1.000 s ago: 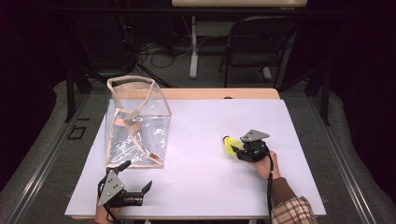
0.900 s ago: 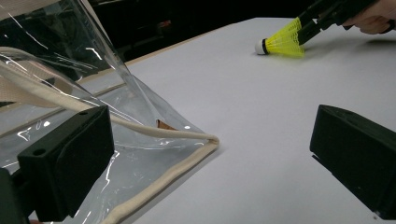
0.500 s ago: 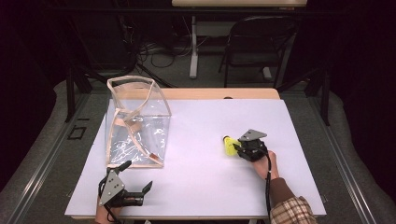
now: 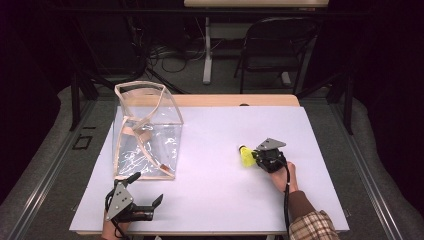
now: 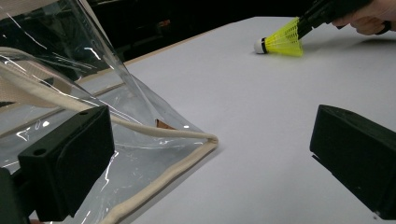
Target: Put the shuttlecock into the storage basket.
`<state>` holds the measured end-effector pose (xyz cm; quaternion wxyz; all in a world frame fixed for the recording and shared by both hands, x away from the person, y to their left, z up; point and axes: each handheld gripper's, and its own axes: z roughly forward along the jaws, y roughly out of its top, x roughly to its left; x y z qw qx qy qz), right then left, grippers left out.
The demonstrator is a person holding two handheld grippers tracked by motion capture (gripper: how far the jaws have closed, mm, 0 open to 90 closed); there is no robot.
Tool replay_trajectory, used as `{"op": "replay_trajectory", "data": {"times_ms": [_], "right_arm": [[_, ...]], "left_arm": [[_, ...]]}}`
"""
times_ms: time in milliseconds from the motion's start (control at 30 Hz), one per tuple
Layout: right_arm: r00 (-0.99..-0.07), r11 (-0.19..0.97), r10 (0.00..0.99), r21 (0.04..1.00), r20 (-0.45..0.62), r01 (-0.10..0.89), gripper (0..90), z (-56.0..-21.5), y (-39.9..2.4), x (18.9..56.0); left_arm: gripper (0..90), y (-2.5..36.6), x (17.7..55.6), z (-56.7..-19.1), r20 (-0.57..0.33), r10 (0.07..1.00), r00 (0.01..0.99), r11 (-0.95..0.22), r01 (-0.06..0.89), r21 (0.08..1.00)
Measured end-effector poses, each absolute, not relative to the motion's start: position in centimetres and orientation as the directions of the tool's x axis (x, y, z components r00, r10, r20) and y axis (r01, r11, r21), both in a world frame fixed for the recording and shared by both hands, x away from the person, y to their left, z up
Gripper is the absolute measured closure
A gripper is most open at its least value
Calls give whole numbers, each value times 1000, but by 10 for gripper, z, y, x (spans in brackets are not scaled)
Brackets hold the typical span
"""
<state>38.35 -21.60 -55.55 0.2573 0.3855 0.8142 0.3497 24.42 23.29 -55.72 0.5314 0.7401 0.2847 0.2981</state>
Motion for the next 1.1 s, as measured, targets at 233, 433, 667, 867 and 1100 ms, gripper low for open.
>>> {"op": "replay_trajectory", "data": {"times_ms": [233, 433, 667, 867, 1100], "right_arm": [[-556, 427, 823, 771, -116, 472, 890, -555, -218, 383], [-548, 416, 828, 780, -114, 467, 892, -551, -217, 380], [-548, 414, 828, 789, -119, 454, 893, -544, -215, 376], [-540, 398, 835, 799, -110, 452, 893, -539, -219, 376], [-528, 378, 843, 810, -101, 448, 893, -531, -223, 374]], "left_arm": [[0, 233, 244, -557, 139, 738, 660, -273, 104, 956], [0, 233, 243, -557, 140, 740, 658, -272, 102, 957], [0, 233, 244, -557, 135, 739, 660, -270, 106, 957], [0, 234, 244, -556, 136, 738, 660, -270, 105, 957], [0, 234, 244, -557, 133, 740, 660, -269, 109, 957]]}}
